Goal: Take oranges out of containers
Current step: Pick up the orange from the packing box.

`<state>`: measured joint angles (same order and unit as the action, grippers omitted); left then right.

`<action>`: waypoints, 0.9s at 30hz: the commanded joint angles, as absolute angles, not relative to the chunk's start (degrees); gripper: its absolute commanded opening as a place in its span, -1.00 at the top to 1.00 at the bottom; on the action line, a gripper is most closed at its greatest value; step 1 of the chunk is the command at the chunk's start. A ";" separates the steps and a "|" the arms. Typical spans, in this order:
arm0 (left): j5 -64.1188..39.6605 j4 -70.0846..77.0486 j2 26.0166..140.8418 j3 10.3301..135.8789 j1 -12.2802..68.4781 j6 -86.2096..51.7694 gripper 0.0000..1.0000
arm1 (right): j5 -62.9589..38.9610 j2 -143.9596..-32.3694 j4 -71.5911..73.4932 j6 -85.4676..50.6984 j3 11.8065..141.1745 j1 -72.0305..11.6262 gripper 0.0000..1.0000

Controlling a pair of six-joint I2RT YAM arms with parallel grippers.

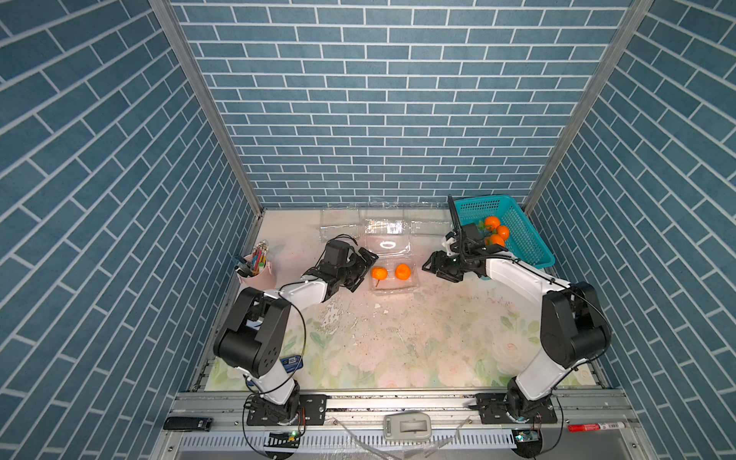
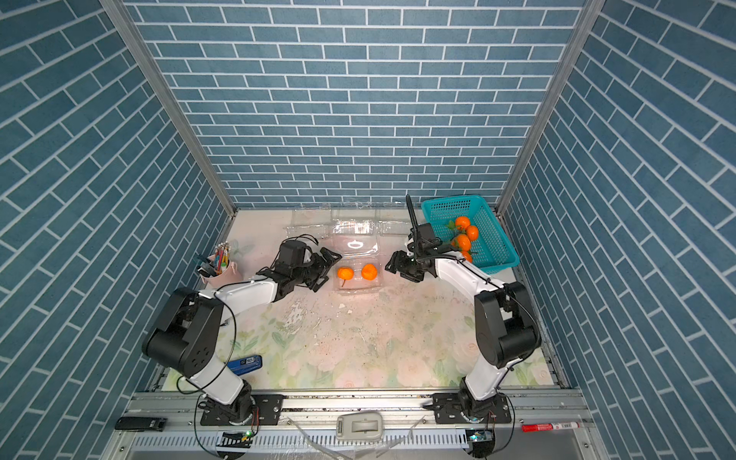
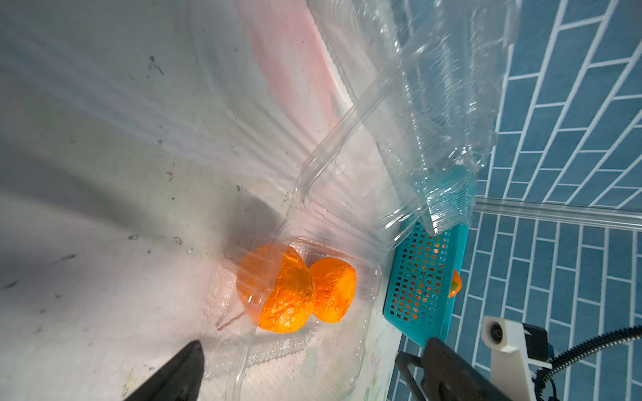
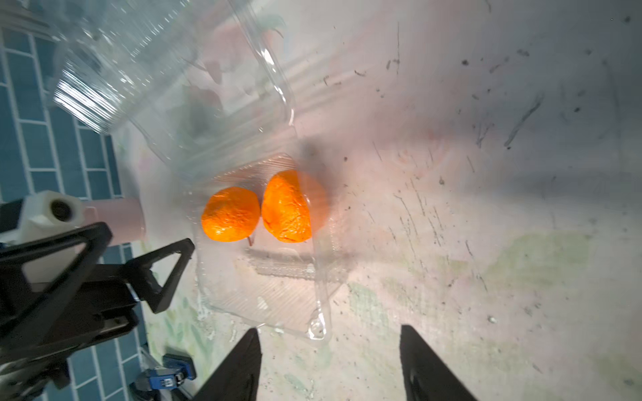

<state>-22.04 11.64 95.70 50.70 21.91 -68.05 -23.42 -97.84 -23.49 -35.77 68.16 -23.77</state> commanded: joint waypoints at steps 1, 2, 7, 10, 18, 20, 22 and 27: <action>-24.48 11.51 98.01 52.52 22.25 -66.05 -0.99 | -20.99 -100.67 -25.54 -31.23 70.76 -25.18 -0.17; -24.45 11.61 98.68 52.88 22.32 -66.03 -0.99 | -20.52 -101.76 -25.63 -30.97 71.38 -25.77 -0.16; -25.42 13.85 101.32 53.68 23.40 -66.60 -0.99 | -19.86 -107.45 -26.41 -30.45 75.10 -28.82 0.02; -25.55 15.60 101.65 52.63 23.41 -67.73 -0.99 | -19.25 -109.00 -26.02 -30.89 76.73 -30.57 0.07; -24.78 15.47 100.02 50.90 22.10 -68.03 -0.99 | -19.86 -109.91 -26.42 -33.21 79.19 -33.46 0.14; -25.10 15.28 99.95 50.50 21.49 -68.01 -0.99 | -19.24 -109.86 -27.43 -33.57 79.75 -33.57 0.14; -25.40 15.21 99.91 50.09 20.94 -67.98 -0.99 | -18.91 -109.63 -28.21 -33.57 80.14 -33.57 0.13; -25.10 13.50 98.89 48.42 19.46 -67.42 -0.99 | -17.36 -109.11 -31.90 -32.27 81.66 -33.58 0.00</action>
<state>-24.97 14.79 100.60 49.80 20.45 -68.14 -19.42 -109.56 -27.90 -33.04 80.03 -33.30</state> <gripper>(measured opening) 0.994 0.488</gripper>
